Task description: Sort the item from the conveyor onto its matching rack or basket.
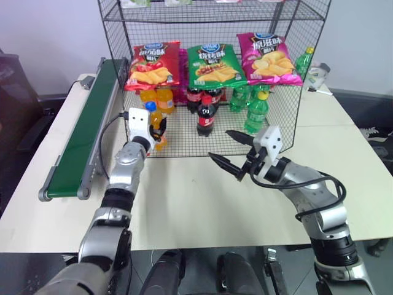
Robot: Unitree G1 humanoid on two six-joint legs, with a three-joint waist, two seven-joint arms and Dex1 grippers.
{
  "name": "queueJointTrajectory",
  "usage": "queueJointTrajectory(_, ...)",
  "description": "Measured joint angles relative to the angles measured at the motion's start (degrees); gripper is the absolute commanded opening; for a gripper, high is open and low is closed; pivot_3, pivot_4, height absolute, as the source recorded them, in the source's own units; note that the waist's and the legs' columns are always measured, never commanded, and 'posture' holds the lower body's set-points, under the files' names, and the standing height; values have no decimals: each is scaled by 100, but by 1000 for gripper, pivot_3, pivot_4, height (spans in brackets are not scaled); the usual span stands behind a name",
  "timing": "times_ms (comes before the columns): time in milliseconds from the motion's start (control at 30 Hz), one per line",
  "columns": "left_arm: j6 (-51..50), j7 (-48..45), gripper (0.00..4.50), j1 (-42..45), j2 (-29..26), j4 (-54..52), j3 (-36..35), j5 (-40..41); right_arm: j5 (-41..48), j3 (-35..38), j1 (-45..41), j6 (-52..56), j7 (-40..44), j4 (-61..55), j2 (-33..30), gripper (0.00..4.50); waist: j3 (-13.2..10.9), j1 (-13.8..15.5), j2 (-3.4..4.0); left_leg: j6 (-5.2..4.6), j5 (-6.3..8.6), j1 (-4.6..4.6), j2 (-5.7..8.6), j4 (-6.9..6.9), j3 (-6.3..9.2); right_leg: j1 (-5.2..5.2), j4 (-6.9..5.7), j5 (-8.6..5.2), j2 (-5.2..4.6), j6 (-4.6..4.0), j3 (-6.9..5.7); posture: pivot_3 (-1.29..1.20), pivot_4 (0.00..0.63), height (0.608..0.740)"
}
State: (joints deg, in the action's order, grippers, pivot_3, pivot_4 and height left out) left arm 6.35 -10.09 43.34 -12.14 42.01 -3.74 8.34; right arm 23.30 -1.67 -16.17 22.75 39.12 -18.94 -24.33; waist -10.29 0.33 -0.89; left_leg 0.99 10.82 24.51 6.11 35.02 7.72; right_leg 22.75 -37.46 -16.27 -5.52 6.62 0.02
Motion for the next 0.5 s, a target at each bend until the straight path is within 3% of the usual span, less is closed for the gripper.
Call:
queueJointTrajectory(333,1183,-22,2530,563,157,1792,-388,-16,-4,10,35,0,-60,-9,-20,4500,0,4,0,-1,0,0,2,6,0,-1,-7,0,4,1,-3,0,150,740)
queueJointTrajectory(467,1344,-214,4460,582,177,1971,-502,36,-4,10,34,-1,-60,-9,-20,4500,0,0,0,-1,-1,0,2,7,0,-1,-9,1,4,1,-3,0,150,740)
queueJointTrajectory(500,1404,-249,4460,584,176,1966,-529,45,-4,10,34,-3,-60,-9,-19,4500,0,0,0,-1,-1,-1,2,8,0,-2,-9,1,4,1,-3,0,150,740)
